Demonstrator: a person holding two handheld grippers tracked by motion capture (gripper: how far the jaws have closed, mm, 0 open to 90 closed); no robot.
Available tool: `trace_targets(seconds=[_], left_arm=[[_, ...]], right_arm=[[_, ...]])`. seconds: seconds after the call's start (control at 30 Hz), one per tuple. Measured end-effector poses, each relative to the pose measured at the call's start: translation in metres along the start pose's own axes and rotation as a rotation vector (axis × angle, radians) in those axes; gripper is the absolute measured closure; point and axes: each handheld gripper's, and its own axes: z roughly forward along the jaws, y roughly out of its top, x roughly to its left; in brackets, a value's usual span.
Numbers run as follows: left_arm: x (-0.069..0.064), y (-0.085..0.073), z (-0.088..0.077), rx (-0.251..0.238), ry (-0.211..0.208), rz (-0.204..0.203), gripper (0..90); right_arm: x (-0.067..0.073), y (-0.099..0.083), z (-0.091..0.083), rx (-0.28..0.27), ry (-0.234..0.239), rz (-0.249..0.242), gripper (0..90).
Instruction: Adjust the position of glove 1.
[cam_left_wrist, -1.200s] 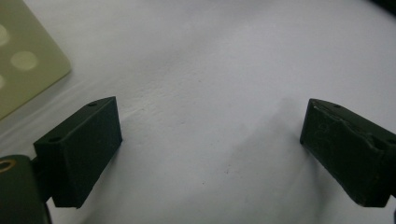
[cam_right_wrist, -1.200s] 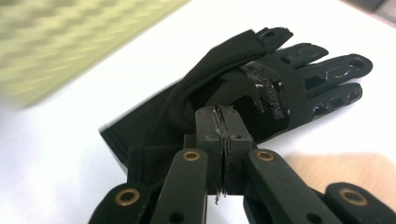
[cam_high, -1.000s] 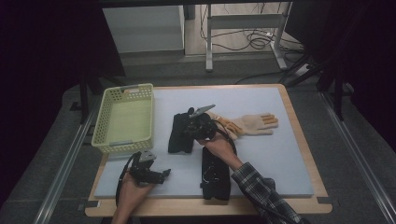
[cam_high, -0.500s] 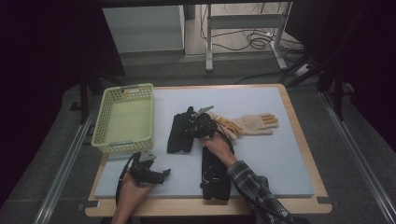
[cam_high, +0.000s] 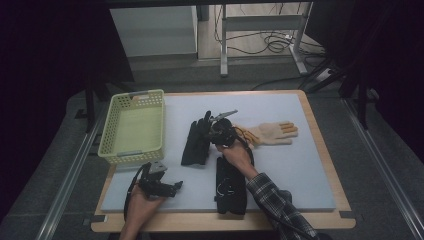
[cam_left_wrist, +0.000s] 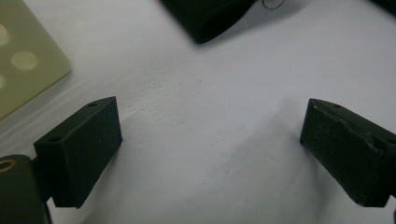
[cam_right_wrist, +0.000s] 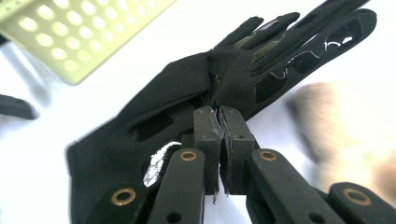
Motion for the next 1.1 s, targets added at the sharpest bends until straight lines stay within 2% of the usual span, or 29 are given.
trace_targets(seconds=[0.13, 0.3, 0.43, 0.67, 0.87, 0.97, 1.1], left_arm=[[0.000, 0.000, 0.000, 0.001, 0.000, 0.001, 5.9], [0.000, 0.000, 0.000, -0.001, 0.000, -0.002, 5.9], [0.000, 0.000, 0.000, -0.001, 0.000, -0.002, 5.9], [0.000, 0.000, 0.000, -0.001, 0.000, -0.001, 5.9], [0.000, 0.000, 0.000, -0.002, -0.001, -0.001, 5.9], [0.000, 0.000, 0.000, -0.001, 0.000, 0.000, 5.9], [0.000, 0.000, 0.000, -0.005, 0.001, -0.004, 5.9]], right_arm=[[-0.005, -0.001, -0.032, -0.002, -0.023, -0.005, 85.5], [-0.019, -0.008, -0.071, -0.012, -0.076, 0.012, 85.2], [-0.027, -0.013, -0.085, -0.016, -0.106, 0.031, 84.2], [-0.020, -0.013, -0.065, -0.017, -0.102, 0.037, 81.4], [-0.005, 0.003, -0.049, -0.028, -0.079, 0.015, 78.2], [0.002, 0.012, -0.039, -0.038, -0.066, 0.004, 73.8], [0.014, 0.025, -0.019, -0.045, -0.020, -0.012, 68.0]])
